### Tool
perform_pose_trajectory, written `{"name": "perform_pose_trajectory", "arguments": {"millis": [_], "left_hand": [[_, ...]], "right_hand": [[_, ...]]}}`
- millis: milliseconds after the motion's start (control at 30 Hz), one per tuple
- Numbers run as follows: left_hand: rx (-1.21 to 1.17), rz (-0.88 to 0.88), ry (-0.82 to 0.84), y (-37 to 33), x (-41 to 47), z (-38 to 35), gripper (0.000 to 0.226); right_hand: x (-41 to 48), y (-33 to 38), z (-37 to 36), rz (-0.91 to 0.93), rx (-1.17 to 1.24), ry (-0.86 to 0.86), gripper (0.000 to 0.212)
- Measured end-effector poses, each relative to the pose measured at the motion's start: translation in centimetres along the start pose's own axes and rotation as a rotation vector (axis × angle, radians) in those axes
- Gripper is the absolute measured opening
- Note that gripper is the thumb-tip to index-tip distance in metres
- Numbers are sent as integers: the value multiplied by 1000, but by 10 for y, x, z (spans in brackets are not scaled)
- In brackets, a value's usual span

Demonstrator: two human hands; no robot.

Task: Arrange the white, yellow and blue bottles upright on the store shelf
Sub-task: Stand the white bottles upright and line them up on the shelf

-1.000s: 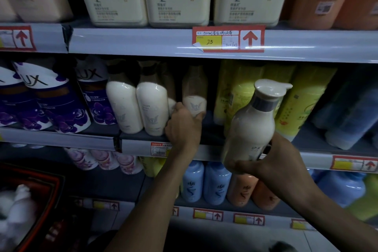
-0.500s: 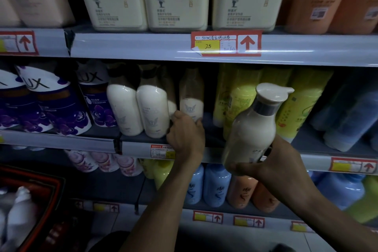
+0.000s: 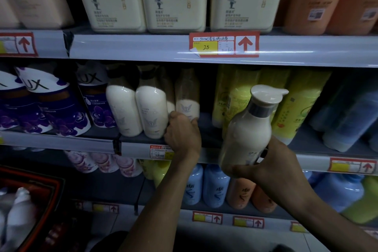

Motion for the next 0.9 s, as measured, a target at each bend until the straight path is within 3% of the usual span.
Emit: {"name": "perform_pose_trajectory", "arguments": {"millis": [900], "left_hand": [[79,-90,102,-3,-5,14,47]], "right_hand": [[5,7,-7,49,13,34,65]]}}
Point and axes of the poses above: each hand's wrist, its own x-axis towards the middle knuckle, its own z-axis out of the back of the hand, y = z × x, the point moved 3 cm from there along x, towards the middle knuckle, and after that the axes turned 2 degrees about x, right-handed, at the moved point
